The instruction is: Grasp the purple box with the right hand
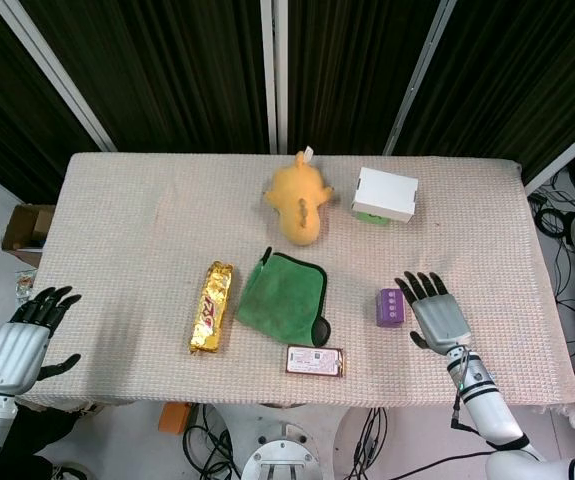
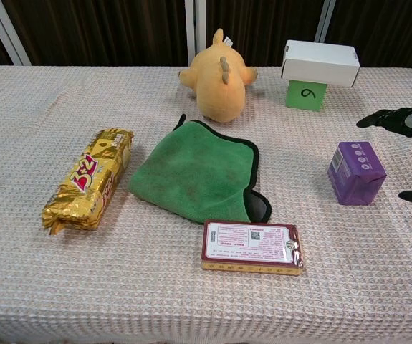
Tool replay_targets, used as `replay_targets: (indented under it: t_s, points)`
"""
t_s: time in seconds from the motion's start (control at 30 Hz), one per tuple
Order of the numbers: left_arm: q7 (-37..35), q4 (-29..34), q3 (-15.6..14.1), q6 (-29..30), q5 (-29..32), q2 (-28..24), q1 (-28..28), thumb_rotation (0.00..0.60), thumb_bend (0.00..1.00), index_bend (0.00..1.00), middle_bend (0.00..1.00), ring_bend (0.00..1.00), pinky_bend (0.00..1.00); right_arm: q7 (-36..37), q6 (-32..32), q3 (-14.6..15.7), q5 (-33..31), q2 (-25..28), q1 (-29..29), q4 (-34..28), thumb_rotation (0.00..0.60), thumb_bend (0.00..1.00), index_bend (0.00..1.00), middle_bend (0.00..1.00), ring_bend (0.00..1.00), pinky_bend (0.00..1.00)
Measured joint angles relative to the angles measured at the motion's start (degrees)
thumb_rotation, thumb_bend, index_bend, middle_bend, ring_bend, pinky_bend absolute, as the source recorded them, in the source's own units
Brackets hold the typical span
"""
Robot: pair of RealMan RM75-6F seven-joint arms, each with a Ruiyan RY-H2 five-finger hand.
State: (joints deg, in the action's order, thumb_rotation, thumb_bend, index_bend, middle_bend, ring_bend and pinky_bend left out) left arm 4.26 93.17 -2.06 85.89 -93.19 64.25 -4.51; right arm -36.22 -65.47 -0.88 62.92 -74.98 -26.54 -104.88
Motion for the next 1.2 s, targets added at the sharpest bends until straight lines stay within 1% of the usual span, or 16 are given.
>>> replay_targets:
  t_s: [0.43, 0.73, 0.83, 1.0, 1.2]
  points:
    - [-0.34, -0.26, -0.01, -0.06, 0.15, 0.09, 0.04, 0.6, 0.13, 0.18, 0.12, 0.08, 0.23, -0.14, -0.33, -0.11, -0.04, -0.96, -0.21, 0.35, 0.6, 0.16, 0.0, 0.0, 0.0, 0.0]
    - [-1.32, -0.94, -0.02, -0.48, 0.47, -0.09, -0.08, 0.6, 0.13, 0.18, 0.12, 0.08, 0.23, 0.05, 0.58, -0.69, -1.6, -3.34, -0.95, 0.9, 0.6, 0.16, 0.0, 0.0, 0.0, 0.0]
    - [-1.72, -1.2, -0.09, -0.5, 0.48, 0.01, -0.05, 0.6, 0.13, 0.18, 0.12, 0.08, 0.23, 0.14, 0.25, -0.98, -1.87, -4.28, -1.03, 1.26, 0.6, 0.17, 0.0, 0.04, 0.0, 0.0]
    - [-1.74, -1.11, -0.38, -1.11, 0.79, -0.33, -0.04, 0.6, 0.13, 0.18, 0.12, 0.08, 0.23, -0.27, -0.63, -1.32, -1.87, -5.43, -1.13, 1.85, 0.6, 0.18, 0.0, 0.12, 0.0, 0.0]
    - [-1.51, -0.75, -0.4, -1.29, 0.85, -0.57, -0.11, 0.6, 0.13, 0.18, 0.12, 0.08, 0.23, -0.94, -1.42, -1.54, -2.12, -6.52, -1.19, 2.6, 0.6, 0.18, 0.0, 0.18, 0.0, 0.0]
